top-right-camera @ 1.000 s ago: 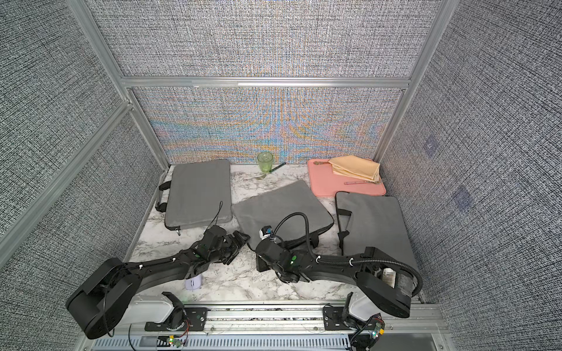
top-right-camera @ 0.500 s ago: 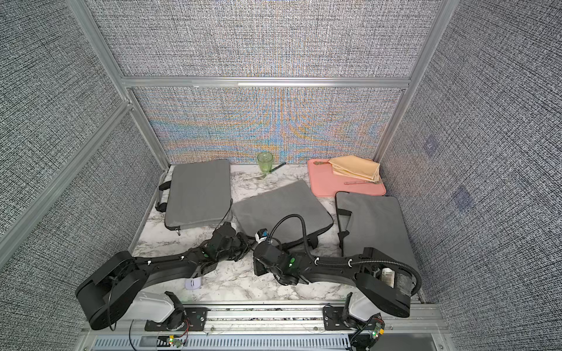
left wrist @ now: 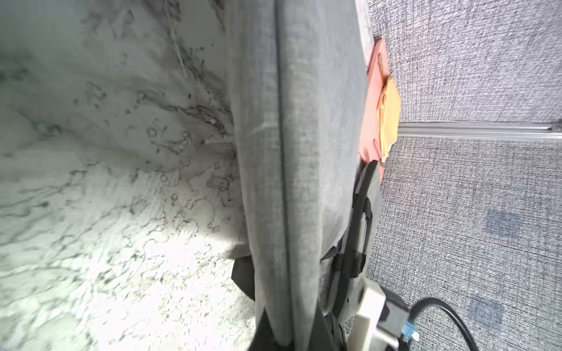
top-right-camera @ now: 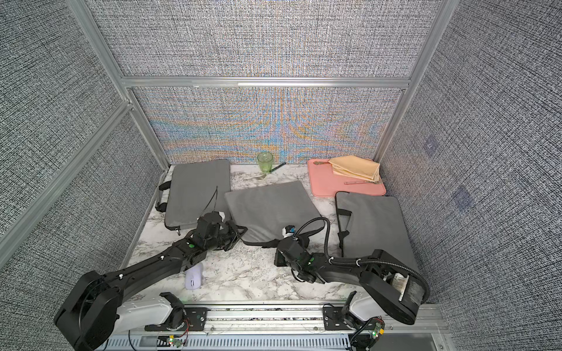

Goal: Put the mouse into the laptop bag
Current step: Zip the zipper on the zippered laptop bag.

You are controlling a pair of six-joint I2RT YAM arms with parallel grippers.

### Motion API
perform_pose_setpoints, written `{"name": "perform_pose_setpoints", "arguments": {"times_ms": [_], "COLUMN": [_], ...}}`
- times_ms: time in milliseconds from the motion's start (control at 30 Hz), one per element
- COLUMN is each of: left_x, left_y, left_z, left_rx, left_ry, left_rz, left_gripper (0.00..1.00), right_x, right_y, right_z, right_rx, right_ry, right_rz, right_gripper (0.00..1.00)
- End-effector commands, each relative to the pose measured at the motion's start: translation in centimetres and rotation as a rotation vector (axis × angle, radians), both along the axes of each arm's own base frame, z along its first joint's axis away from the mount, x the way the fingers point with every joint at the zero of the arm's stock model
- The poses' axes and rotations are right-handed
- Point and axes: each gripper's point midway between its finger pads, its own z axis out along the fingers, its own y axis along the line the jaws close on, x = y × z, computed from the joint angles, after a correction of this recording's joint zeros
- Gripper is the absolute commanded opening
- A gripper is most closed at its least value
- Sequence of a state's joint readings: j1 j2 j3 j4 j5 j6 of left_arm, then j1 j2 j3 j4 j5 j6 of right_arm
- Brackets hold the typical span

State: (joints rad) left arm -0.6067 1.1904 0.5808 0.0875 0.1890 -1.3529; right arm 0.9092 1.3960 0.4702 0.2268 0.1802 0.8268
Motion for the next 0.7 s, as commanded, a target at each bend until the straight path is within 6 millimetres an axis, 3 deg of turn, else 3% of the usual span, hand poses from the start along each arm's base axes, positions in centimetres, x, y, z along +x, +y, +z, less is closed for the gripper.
{"name": "perform_pose_setpoints", "arguments": {"times_ms": [0,167,433,567,667], "left_x": [2.8,3.9,5.8,8.0,10.0], "left_y": [2.3,4.6,8.4,8.7,7.5], "left_z": [3.3,3.8,2.8,3.1,3.3], "left_rx": [0.015,-0.014,-0.027,-0.030,-0.079], "left_ry": [-0.140,-0.130,-0.103,-0.101,-0.078], "left_rz": [0.106,0.138,0.205,0.176,0.119], "left_gripper": [0.00,0.00,0.00,0.00,0.00], "right_x": [-1.2,-0.9,-1.1,-1.5,-1.9], "right_y": [-5.1,-7.8,-11.2,-12.3,-12.4], "right_z": [-2.7,-2.0,-1.0,-0.2,0.5], "right_rx": [-0.164,-0.184,-0.197,-0.205,-0.194], "right_ry": [0.081,0.071,0.059,0.044,0.041], "right_rz": [-0.102,-0.165,-0.246,-0.268,-0.248], "right_gripper": [0.00,0.00,0.00,0.00,0.00]}}
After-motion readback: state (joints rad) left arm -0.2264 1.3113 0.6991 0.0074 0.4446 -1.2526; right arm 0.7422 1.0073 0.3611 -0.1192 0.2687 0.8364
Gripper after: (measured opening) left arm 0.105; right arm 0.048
